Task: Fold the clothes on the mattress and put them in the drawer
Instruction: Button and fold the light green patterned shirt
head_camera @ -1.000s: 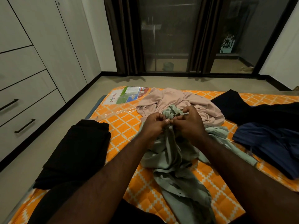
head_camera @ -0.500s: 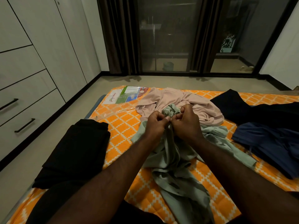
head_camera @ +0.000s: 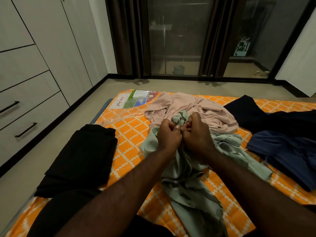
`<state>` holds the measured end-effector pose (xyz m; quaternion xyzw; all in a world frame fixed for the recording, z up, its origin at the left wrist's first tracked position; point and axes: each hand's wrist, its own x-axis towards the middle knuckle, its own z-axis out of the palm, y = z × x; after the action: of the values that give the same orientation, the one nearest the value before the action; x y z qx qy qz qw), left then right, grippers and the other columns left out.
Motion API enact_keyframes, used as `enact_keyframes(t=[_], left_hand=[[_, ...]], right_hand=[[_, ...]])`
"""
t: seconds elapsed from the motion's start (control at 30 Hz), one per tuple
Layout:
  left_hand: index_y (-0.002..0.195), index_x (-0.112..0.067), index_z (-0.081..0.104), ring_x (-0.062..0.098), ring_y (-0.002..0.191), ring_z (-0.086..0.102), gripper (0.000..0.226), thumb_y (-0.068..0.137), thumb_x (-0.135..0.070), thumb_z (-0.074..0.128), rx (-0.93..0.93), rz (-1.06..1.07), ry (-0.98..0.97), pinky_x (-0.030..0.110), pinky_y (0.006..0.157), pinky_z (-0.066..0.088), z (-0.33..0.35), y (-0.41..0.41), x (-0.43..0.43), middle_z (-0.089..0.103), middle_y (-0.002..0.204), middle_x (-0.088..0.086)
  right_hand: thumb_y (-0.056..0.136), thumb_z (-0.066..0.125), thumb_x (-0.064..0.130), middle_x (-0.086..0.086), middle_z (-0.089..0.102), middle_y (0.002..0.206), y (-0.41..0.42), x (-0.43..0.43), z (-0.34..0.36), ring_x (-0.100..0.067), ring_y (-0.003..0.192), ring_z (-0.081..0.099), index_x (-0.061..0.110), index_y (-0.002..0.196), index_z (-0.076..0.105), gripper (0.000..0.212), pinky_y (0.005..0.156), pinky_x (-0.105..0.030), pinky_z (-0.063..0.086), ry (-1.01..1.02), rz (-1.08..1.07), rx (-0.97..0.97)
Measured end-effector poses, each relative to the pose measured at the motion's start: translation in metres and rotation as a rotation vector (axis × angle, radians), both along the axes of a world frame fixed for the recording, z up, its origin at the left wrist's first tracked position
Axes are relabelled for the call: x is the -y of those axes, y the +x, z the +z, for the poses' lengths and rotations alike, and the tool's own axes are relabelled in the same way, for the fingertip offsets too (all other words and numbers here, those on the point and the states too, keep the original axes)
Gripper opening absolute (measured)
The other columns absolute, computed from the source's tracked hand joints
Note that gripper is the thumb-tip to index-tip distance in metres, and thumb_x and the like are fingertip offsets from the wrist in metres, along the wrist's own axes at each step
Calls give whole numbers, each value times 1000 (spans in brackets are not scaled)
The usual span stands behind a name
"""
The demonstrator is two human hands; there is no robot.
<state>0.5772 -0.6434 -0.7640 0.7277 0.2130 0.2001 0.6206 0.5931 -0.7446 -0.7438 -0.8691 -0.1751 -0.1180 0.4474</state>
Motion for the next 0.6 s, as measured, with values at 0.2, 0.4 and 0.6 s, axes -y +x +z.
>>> enact_keyframes(t=[0.2,0.4,0.6], left_hand=[[96,-9,57,16,71,61,6,97,-4,61,-72,-196,-367,22,50,50,9,-3,-8,63,83,9],[93,-10,71,9,63,68,13,99,-8,59,-157,-421,-543,23,59,54,14,-5,-18,72,71,-1],[102,-3,72,16,73,70,16,100,-9,58,-186,-437,-568,30,70,58,12,-3,-20,75,81,5]], right_hand=[[96,59,11,-13,62,88,10,5,-2,-26,76,57,9,105,47,15,70,-47,49,-34,61,-179],[95,56,7,-3,53,78,10,8,-1,-14,66,46,15,94,44,15,56,-32,36,-88,76,-112],[93,57,3,-5,55,82,13,11,-3,-16,71,52,14,99,44,18,61,-35,43,-81,91,-56]])
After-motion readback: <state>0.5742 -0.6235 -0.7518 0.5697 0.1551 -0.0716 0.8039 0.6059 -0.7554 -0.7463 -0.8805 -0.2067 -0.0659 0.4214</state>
